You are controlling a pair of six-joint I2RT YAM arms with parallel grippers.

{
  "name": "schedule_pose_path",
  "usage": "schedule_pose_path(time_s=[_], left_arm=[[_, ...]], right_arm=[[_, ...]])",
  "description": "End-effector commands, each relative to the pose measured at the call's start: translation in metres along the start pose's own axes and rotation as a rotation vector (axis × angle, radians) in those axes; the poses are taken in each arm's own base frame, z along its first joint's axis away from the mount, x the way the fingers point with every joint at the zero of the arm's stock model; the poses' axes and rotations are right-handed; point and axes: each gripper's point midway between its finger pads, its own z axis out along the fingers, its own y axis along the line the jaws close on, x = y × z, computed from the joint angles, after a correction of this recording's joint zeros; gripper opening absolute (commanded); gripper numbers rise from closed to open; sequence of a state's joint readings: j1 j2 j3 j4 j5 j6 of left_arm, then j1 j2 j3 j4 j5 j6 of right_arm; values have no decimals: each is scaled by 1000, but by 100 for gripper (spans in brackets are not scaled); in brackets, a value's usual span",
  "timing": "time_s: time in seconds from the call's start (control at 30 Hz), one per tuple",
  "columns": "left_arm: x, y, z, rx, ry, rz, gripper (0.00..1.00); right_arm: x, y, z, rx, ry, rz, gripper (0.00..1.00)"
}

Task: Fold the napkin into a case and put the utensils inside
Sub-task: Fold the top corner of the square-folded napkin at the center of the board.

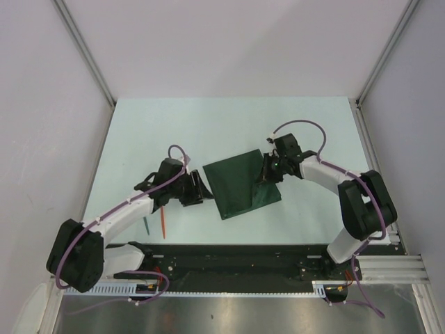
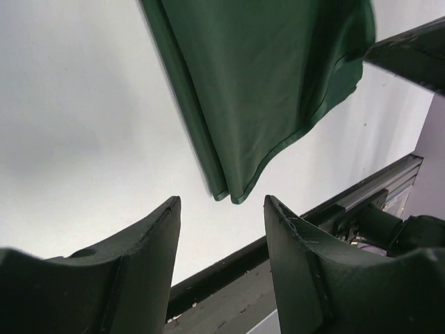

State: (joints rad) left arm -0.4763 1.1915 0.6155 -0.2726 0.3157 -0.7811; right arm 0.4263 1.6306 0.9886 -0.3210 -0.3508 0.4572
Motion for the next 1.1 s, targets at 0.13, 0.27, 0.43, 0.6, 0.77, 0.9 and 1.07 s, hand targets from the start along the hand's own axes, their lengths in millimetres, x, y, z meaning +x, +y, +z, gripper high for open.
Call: schedule_pose_path(time_s=[0.13, 0.27, 0.43, 0.6, 0.77, 0.9, 1.07], left_arm=[[-54, -4, 17, 31, -104, -1, 51], [-52, -9, 34, 103, -60, -77, 40], [-54, -14, 30, 129, -78, -77, 33], [-41, 3, 29, 73, -66, -89, 33], [-32, 23, 27, 8, -70, -112, 33], [-25, 32, 24, -9, -71, -124, 33], [-20, 36, 18, -19, -74, -128, 33]], right_arm=[[-33, 70, 44, -216, 24, -91, 0], [-46, 90, 64, -267, 47, -105, 0], [-46, 103, 84, -321, 76, -81, 0], [-46, 122, 96, -375, 87, -82, 0], [-55, 131, 108, -404, 82, -71, 0], [-62, 133, 115, -408, 74, -60, 0], [-64, 136, 124, -424, 71, -43, 0]])
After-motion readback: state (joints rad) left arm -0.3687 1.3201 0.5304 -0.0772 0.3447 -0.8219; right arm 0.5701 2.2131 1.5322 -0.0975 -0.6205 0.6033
